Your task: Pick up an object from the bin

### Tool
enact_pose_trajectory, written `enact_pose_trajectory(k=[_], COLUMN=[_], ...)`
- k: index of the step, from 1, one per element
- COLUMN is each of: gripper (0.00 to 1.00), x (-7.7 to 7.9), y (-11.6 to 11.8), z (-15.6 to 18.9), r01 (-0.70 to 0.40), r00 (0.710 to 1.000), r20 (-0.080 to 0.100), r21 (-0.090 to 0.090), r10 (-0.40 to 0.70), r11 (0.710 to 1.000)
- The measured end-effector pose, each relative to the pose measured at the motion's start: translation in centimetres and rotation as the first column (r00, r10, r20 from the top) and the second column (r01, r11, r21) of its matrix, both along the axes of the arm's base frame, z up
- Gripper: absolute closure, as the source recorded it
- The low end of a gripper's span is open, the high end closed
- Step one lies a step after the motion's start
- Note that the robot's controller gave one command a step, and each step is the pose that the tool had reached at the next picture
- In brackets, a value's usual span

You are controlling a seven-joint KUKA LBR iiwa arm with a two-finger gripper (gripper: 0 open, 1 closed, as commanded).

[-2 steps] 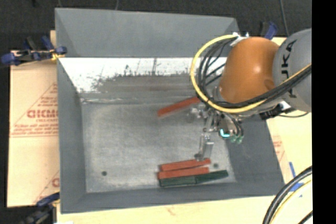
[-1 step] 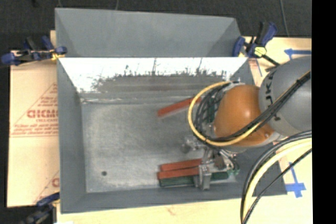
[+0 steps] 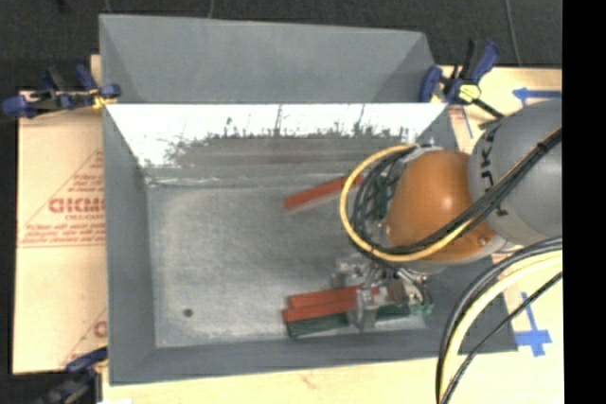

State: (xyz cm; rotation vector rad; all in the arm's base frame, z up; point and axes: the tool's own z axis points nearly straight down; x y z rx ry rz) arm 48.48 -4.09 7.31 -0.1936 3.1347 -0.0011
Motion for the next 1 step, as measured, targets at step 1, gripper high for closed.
enact_pose_trajectory(k=[1], gripper=[1.00], x=[0.04], y=[-0.26], z=[12.83], r01=[-0.017], r00=[1.000], r20=[0.010], r21=[-0.001], r10=[0.017], r11=[1.000])
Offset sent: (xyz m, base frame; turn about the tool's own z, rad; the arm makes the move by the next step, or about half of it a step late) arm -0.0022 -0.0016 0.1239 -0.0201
